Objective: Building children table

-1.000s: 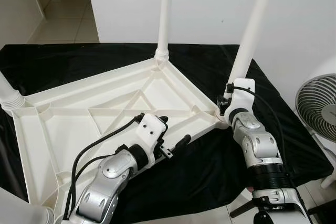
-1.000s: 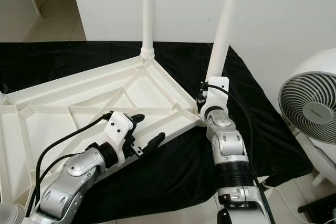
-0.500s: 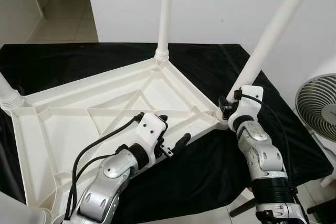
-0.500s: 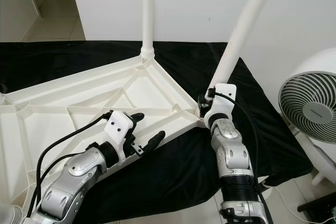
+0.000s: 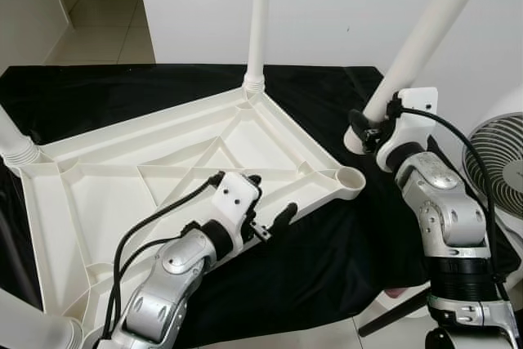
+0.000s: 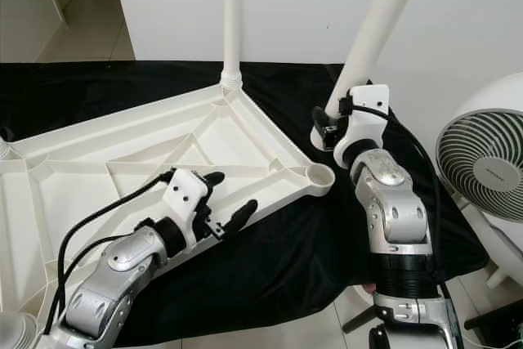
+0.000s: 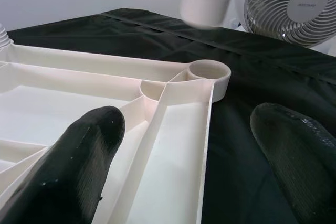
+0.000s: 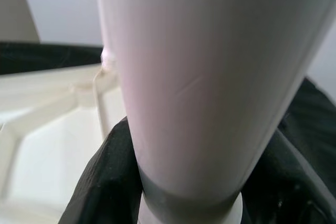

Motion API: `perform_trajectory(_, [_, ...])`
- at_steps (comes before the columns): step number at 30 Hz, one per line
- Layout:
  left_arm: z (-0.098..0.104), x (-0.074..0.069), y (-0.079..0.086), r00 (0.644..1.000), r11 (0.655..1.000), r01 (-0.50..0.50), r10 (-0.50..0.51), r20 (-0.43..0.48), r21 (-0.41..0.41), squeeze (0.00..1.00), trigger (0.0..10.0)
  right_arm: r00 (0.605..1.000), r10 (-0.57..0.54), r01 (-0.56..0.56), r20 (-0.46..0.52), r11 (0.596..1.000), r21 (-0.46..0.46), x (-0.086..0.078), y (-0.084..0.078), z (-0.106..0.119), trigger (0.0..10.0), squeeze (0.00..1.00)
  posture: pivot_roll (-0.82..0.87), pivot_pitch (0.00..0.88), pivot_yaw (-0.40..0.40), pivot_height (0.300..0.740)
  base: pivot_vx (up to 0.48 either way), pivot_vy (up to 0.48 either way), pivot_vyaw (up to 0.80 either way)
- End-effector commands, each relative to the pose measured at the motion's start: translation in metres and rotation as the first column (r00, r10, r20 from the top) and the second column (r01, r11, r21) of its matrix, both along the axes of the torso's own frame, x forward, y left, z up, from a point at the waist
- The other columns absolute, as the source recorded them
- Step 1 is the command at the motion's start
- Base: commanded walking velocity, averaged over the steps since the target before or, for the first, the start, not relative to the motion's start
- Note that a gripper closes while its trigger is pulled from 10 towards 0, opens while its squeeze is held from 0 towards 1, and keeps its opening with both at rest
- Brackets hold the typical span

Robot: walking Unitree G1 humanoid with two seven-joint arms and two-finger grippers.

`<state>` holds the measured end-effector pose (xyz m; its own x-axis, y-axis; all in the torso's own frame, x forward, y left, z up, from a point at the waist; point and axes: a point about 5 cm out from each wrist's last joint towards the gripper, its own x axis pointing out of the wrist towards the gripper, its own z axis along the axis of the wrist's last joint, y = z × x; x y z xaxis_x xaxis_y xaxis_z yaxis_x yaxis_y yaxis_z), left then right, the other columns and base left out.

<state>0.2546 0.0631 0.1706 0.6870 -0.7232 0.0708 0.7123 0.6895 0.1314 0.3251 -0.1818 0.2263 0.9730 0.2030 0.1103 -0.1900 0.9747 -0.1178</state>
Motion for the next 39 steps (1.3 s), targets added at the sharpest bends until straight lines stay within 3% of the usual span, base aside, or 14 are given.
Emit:
perform_trajectory(1, [0.001,0.002,-0.004,1.0,1.0,0.008,-0.008,-0.009,-0.009,0.24,10.0,0.999,0.034,-0.034,-0.005,0.999,-0.009,-0.002,0.005,-0.01,10.0,0.0,0.0,0.064,-0.043,0.74,0.0,0.0,0.0])
perform_trajectory(2, [0.001,0.002,-0.004,1.0,1.0,0.008,-0.008,-0.009,-0.009,0.24,10.0,0.999,0.034,-0.034,-0.005,0.999,-0.009,-0.002,0.005,-0.01,10.0,0.0,0.0,0.064,-0.043,0.74,0.0,0.0,0.0])
perform_trajectory(3, [0.003,0.002,-0.005,1.0,0.999,0.027,-0.027,-0.011,-0.021,1.0,10.0,0.999,0.052,-0.052,-0.01,0.999,-0.004,-0.002,0.007,-0.012,10.0,0.0,0.0,0.06,-0.042,0.74,0.0,0.0,0.0])
perform_trajectory(8, [0.012,0.006,-0.009,0.998,0.998,0.057,-0.056,0.011,-0.032,1.0,10.0,0.994,0.107,-0.107,-0.032,0.994,-0.005,-0.003,0.009,-0.017,10.0,0.0,0.01,0.054,-0.041,0.74,0.0,0.0,0.0])
perform_trajectory(9, [0.016,0.007,-0.012,0.997,0.997,0.069,-0.068,0.02,-0.039,0.13,10.0,0.991,0.127,-0.128,-0.039,0.992,-0.007,-0.004,0.009,-0.018,10.0,0.0,0.02,0.053,-0.041,0.74,0.0,0.0,0.0])
perform_trajectory(10, [0.02,0.009,-0.015,0.996,0.995,0.083,-0.081,0.024,-0.051,0.0,10.0,0.989,0.14,-0.141,-0.047,0.99,-0.013,-0.004,0.009,-0.02,10.0,0.0,0.02,0.053,-0.041,0.74,0.0,0.0,0.0])
perform_trajectory(16, [0.042,0.014,-0.027,0.987,0.982,0.154,-0.148,0.055,-0.112,0.0,10.0,0.981,0.182,-0.186,-0.067,0.981,-0.06,-0.004,0.006,-0.027,10.0,0.0,0.03,0.049,-0.044,0.74,0.0,0.0,0.0])
perform_trajectory(21, [0.066,0.023,-0.036,0.977,0.967,0.203,-0.189,0.1,-0.156,0.0,10.0,0.947,0.304,-0.313,-0.101,0.945,-0.095,-0.01,0.015,-0.032,10.0,0.0,0.02,0.046,-0.034,0.74,0.0,0.0,0.0])
perform_trajectory(28, [0.08,0.026,-0.041,0.965,0.943,0.258,-0.242,0.1,-0.211,0.0,10.0,0.921,0.355,-0.378,-0.161,0.914,-0.146,-0.015,0.015,-0.04,10.0,0.0,0.03,0.04,-0.038,0.74,0.0,0.0,0.0])
perform_trajectory(39, [0.092,0.04,-0.051,0.951,0.95,0.293,-0.277,0.14,-0.112,0.0,10.0,0.888,0.413,-0.449,-0.202,0.873,-0.19,-0.017,0.021,-0.047,10.0,0.0,0.02,0.021,-0.033,0.74,0.0,0.0,0.0])
